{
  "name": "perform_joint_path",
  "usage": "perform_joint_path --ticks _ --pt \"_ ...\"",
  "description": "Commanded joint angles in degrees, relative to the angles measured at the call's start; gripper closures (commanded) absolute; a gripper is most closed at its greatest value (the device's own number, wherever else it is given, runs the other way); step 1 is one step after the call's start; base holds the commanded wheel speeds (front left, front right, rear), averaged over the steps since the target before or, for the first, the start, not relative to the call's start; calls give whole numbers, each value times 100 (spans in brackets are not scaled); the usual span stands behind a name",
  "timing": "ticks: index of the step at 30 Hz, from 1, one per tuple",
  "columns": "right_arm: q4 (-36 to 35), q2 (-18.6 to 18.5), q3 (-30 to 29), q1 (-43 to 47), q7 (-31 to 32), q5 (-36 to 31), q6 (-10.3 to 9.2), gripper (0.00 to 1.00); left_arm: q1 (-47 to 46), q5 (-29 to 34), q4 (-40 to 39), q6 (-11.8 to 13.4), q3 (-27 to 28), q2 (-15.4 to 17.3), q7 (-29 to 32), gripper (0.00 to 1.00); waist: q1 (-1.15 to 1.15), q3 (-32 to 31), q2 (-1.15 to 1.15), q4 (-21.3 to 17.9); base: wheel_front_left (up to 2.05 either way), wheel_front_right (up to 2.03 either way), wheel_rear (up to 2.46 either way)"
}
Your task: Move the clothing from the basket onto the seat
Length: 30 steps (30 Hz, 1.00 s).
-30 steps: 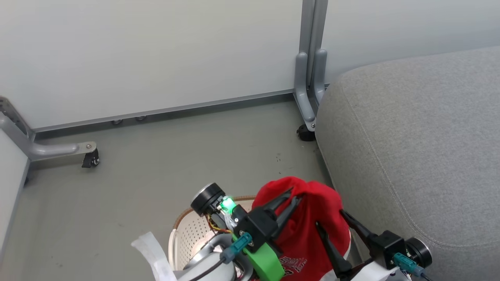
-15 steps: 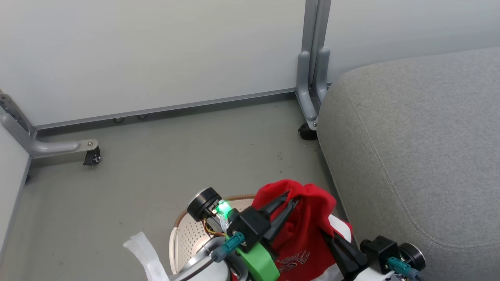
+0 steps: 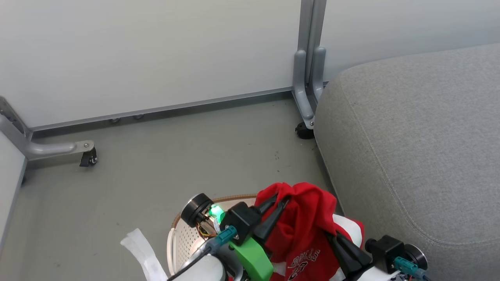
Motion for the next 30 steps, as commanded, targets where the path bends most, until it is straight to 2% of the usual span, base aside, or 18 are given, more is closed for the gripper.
perform_joint_path --ticks 1,17,23,30 --pt "-40 -11 -19 -4 -18 27 -2 100 85 -39 19 39 75 -21 -38 0 0 2 0 -12 0 0 0" --pt "-245 14 -336 -69 -19 -10 -2 100 125 -200 71 -56 9 35 -118 0 0 115 0 -239 0 0 0" --pt "-465 -10 -576 22 -18 -100 -2 100 149 -257 41 -52 33 90 -188 0 0 271 0 -559 0 0 0" --pt "-855 -78 -815 131 -19 -181 -2 100 34 -142 21 -27 14 116 -313 0 0 614 0 -1157 0 0 0"
